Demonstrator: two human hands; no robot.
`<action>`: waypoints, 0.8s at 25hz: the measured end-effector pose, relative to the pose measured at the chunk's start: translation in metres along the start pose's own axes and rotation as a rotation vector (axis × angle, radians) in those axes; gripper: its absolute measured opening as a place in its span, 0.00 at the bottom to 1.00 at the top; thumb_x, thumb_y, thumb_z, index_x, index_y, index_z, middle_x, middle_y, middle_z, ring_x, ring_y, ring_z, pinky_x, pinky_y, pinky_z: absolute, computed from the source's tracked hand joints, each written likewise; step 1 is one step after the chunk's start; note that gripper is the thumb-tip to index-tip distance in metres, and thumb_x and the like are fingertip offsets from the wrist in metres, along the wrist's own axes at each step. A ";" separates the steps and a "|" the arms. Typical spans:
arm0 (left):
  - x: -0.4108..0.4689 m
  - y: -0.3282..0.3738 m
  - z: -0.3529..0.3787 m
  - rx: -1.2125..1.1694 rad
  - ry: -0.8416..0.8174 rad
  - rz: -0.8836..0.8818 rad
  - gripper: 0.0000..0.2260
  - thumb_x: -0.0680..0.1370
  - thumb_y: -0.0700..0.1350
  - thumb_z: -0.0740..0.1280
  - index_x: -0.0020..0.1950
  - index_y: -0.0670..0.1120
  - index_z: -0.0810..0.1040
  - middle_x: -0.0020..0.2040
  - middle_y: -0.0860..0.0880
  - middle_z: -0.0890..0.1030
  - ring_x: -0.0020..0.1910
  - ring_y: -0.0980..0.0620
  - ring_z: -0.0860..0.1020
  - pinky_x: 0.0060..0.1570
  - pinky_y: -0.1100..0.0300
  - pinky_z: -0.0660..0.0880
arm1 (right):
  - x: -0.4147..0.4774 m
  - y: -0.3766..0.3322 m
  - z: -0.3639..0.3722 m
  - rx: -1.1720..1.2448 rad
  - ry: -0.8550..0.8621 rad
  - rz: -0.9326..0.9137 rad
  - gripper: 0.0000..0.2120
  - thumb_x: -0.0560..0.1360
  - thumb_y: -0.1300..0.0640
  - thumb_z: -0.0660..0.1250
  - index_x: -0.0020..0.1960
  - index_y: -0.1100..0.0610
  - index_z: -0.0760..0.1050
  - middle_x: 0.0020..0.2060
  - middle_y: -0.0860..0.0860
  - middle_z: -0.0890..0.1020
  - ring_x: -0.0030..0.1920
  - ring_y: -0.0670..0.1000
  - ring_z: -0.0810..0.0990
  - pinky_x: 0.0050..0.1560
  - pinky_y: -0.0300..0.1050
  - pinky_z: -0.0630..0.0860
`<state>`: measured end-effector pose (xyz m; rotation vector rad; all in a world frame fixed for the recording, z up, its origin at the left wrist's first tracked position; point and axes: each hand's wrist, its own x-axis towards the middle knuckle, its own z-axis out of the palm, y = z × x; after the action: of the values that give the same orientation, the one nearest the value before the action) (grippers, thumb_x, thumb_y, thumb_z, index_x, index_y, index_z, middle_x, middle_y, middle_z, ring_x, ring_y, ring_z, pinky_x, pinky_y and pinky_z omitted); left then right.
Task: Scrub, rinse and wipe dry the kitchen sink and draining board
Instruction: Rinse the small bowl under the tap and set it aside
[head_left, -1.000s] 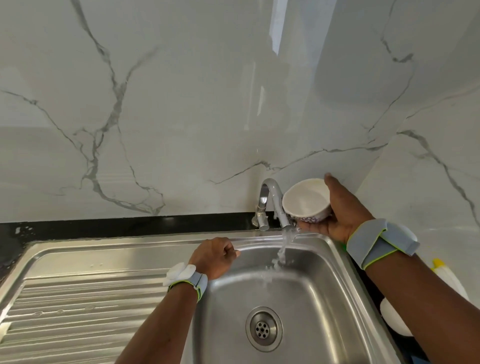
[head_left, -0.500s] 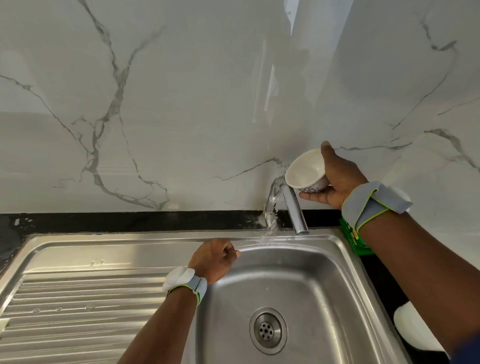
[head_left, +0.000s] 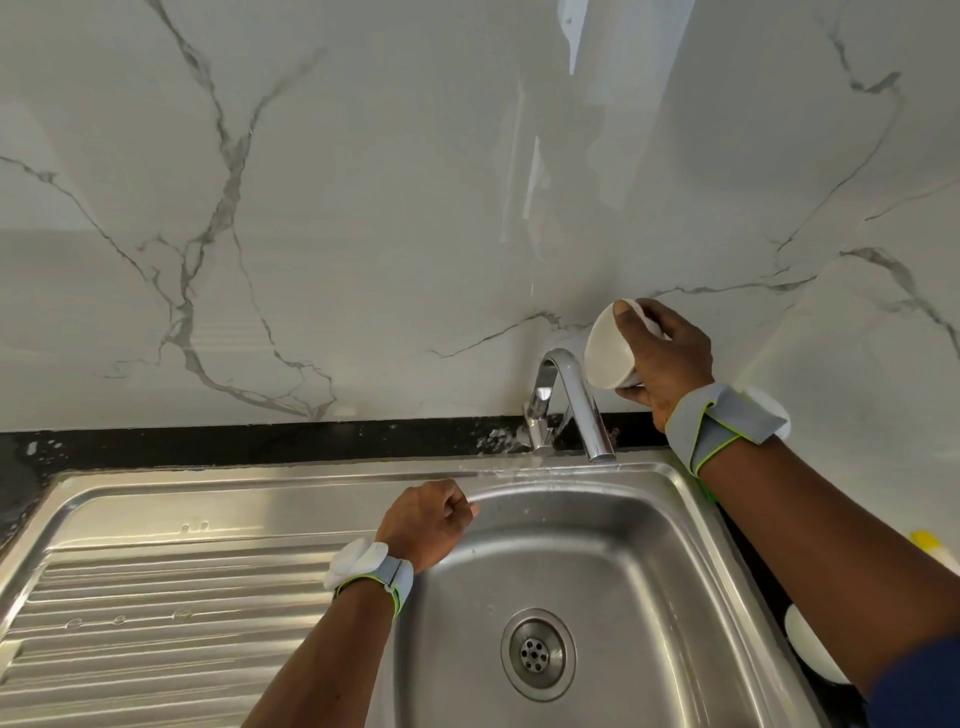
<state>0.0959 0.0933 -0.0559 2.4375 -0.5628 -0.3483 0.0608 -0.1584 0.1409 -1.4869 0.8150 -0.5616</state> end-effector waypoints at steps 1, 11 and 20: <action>-0.001 0.000 0.000 0.002 -0.004 0.000 0.12 0.80 0.58 0.68 0.45 0.51 0.80 0.41 0.54 0.83 0.42 0.51 0.79 0.44 0.58 0.76 | -0.001 0.004 -0.002 0.010 -0.007 -0.014 0.15 0.73 0.44 0.75 0.58 0.44 0.80 0.49 0.38 0.77 0.57 0.55 0.78 0.42 0.55 0.83; -0.018 0.001 0.008 -0.007 -0.005 -0.005 0.11 0.80 0.58 0.68 0.44 0.52 0.79 0.42 0.54 0.83 0.42 0.51 0.79 0.44 0.57 0.76 | -0.024 0.054 -0.035 -0.211 -0.009 -0.400 0.21 0.71 0.50 0.78 0.62 0.46 0.80 0.55 0.47 0.83 0.52 0.47 0.81 0.54 0.42 0.80; -0.034 0.018 0.027 0.013 -0.043 0.033 0.11 0.79 0.56 0.70 0.39 0.53 0.78 0.38 0.55 0.80 0.42 0.51 0.79 0.43 0.58 0.72 | -0.076 0.131 -0.096 -0.351 0.152 -0.413 0.25 0.72 0.58 0.76 0.69 0.48 0.77 0.63 0.43 0.78 0.64 0.41 0.73 0.67 0.36 0.67</action>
<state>0.0506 0.0819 -0.0623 2.4358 -0.6246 -0.3855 -0.0808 -0.1562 0.0303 -1.9750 0.7510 -0.8799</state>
